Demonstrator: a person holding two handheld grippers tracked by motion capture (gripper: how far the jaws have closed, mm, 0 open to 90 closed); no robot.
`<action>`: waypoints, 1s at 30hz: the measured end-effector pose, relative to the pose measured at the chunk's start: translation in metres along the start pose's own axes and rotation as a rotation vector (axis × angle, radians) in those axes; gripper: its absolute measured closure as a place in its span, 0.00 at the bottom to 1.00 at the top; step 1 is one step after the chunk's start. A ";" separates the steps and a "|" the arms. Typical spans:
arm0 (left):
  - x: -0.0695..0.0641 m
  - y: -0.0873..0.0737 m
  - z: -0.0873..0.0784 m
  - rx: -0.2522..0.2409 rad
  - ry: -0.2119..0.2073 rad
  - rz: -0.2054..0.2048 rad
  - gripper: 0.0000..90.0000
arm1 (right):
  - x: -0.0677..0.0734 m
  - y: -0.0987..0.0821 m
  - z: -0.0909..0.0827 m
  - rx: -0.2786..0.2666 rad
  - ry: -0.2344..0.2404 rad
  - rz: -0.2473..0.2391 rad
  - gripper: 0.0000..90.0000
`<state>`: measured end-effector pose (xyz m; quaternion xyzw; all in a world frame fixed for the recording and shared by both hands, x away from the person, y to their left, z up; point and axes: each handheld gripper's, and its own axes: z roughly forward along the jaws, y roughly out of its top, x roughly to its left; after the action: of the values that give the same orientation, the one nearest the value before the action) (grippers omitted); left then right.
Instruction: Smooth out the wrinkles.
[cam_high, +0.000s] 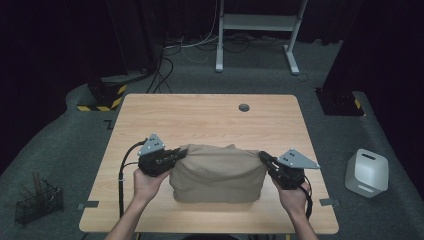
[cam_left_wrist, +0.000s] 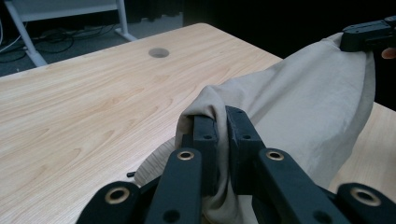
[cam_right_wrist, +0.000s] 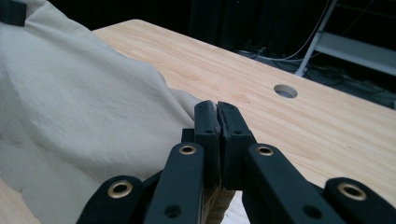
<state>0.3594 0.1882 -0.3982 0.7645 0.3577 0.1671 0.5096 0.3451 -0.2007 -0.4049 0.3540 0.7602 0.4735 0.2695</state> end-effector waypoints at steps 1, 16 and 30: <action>0.000 0.001 0.000 -0.002 0.005 0.002 0.93 | -0.001 0.001 0.001 0.003 0.002 0.009 0.97; 0.013 0.007 0.013 0.011 0.040 -0.001 0.93 | -0.010 0.009 0.015 0.011 -0.002 0.049 0.97; 0.024 0.010 0.028 0.025 0.077 -0.019 0.93 | -0.015 0.012 0.032 0.035 -0.030 0.076 0.97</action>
<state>0.3974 0.1850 -0.4042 0.7603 0.3864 0.1873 0.4874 0.3815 -0.1923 -0.4056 0.3945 0.7502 0.4646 0.2564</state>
